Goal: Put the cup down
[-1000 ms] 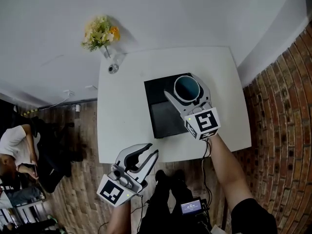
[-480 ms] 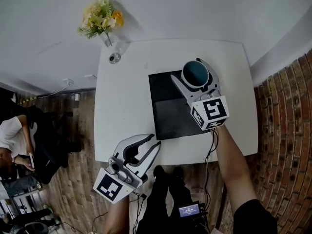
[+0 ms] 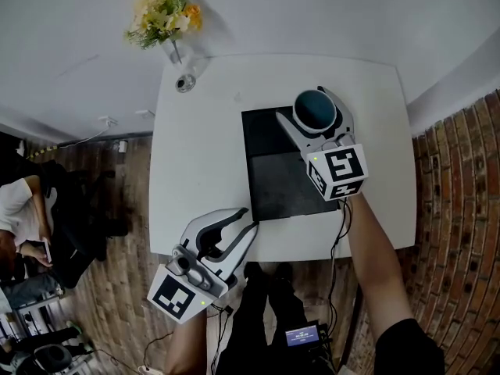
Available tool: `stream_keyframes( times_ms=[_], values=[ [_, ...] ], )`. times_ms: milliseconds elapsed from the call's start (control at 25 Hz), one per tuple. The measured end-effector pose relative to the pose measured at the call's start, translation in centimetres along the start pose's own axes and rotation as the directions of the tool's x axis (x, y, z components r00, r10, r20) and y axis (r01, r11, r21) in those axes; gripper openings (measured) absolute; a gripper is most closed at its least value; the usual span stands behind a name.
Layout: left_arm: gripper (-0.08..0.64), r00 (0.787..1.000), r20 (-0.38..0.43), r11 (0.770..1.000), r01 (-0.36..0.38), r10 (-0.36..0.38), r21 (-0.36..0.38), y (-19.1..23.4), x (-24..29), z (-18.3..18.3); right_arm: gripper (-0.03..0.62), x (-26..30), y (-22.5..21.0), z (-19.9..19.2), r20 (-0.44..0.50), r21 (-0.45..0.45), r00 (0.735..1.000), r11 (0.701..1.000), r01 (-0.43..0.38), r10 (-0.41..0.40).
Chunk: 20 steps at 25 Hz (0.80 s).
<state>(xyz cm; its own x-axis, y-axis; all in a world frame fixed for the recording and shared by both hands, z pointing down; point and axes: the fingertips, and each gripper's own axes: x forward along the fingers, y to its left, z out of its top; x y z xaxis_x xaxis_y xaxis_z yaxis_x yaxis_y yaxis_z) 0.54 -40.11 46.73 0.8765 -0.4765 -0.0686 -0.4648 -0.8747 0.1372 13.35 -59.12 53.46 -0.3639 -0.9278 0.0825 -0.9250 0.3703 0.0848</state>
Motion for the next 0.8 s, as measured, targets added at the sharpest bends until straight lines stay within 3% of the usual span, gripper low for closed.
stream_keyframes(
  times_ms=[200,600,800],
  values=[
    [0.083,1.0,0.008,1.0,-0.007,0.007,0.003,0.2,-0.4,0.4,0.408,-0.1,-0.2,-0.2,-0.009,0.024,1.0,1.0,0.007,-0.006],
    [0.083,1.0,0.021,1.0,-0.005,0.005,0.006,0.3,-1.1,1.1,0.411,0.0,-0.2,-0.8,-0.042,-0.023,0.998,0.999,0.045,-0.046],
    [0.083,1.0,0.025,1.0,-0.005,0.005,0.008,0.4,-1.4,1.3,0.454,-0.1,-0.1,-1.1,-0.058,-0.011,0.998,0.999,0.036,-0.036]
  ],
)
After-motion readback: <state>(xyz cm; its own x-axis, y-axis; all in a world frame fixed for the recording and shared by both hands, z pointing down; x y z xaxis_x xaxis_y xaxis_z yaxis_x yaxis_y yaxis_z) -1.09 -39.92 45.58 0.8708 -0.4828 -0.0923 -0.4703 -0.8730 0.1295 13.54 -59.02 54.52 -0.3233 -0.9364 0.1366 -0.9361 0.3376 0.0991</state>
